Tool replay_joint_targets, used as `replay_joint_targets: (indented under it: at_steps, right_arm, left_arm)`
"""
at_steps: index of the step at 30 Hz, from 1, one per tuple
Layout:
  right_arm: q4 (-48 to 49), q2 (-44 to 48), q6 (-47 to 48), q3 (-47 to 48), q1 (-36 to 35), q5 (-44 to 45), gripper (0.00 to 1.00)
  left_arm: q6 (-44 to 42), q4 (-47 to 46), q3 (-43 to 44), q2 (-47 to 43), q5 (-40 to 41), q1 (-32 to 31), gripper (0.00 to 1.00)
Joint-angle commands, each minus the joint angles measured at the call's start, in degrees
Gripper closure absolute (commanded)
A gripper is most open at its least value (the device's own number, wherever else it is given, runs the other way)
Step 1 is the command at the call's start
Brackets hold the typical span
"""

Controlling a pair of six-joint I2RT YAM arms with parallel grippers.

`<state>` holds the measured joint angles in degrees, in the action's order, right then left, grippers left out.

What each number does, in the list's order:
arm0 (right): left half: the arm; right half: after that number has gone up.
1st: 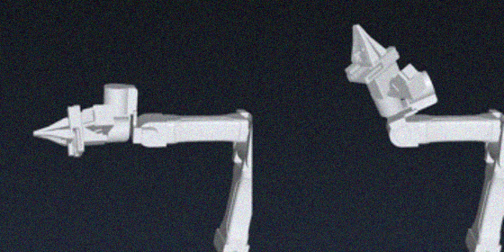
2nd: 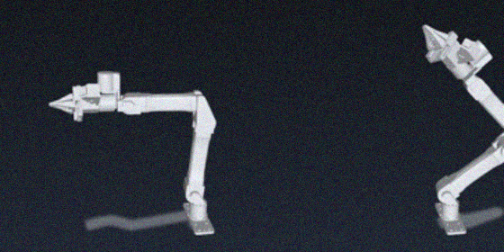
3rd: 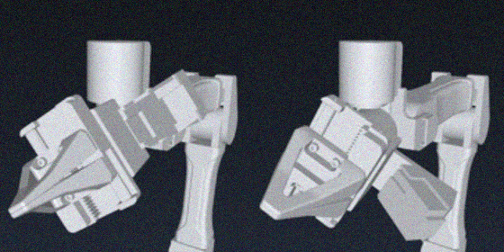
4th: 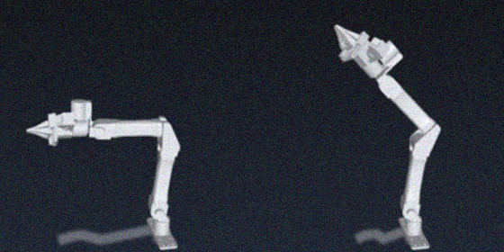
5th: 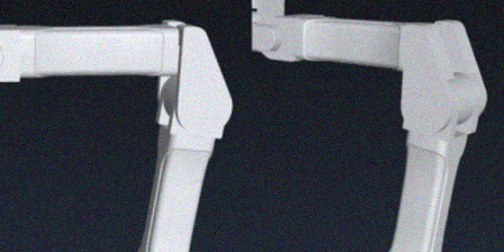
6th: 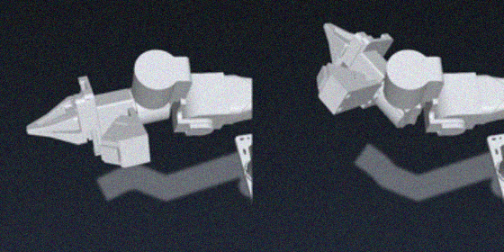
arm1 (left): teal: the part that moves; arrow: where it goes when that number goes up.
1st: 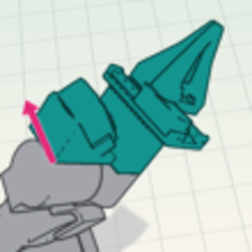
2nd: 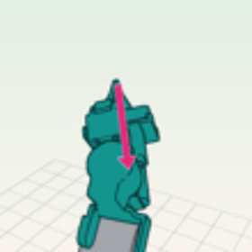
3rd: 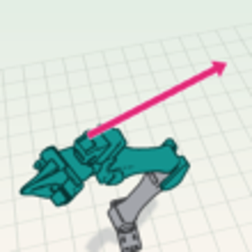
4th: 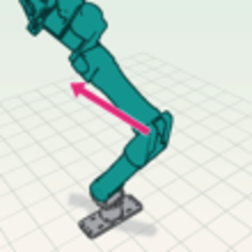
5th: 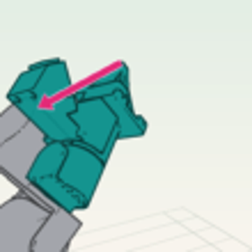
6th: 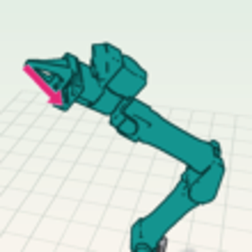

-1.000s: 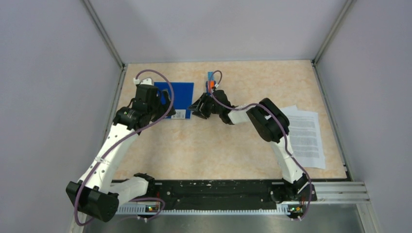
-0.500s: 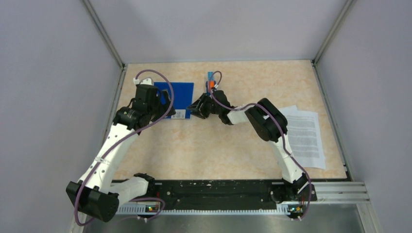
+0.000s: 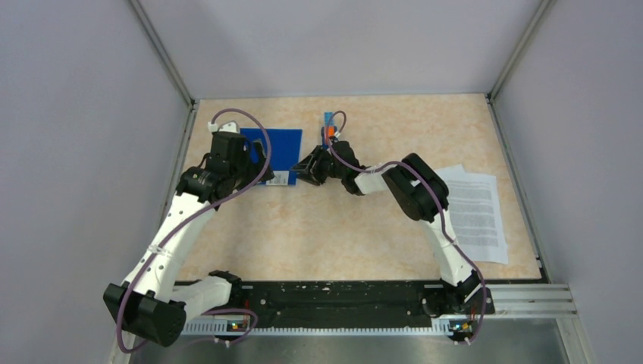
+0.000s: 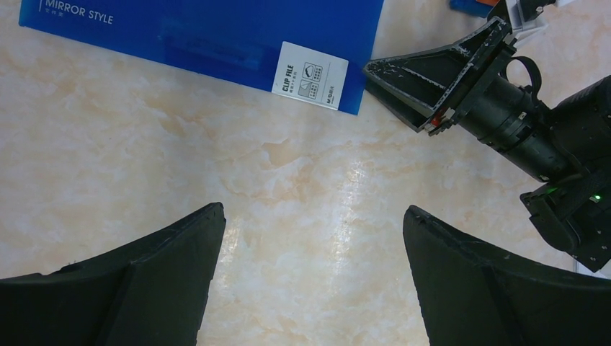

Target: Put the files into the folder

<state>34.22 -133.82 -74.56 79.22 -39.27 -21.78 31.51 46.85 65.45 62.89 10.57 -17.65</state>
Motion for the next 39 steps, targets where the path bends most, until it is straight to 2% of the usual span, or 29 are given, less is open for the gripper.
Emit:
replay_joint_targets:
  at_steps: [1,7,39]
  right_arm:
    - [2.0,-0.4,0.0,1.7,-0.5,-0.1,0.55]
    - [-0.5,0.5,1.8,1.0,-0.5,0.8,0.55]
    - [4.4,2.3,-0.6,-1.3,-0.3,-0.8,0.56]
  left_arm:
    - [-0.5,-0.9,0.2,0.1,-0.7,0.4,0.02]
    - [-0.7,-1.0,0.1,0.0,-0.6,0.6,0.02]
    - [-0.7,-1.4,-1.3,-0.2,-1.4,1.0,0.02]
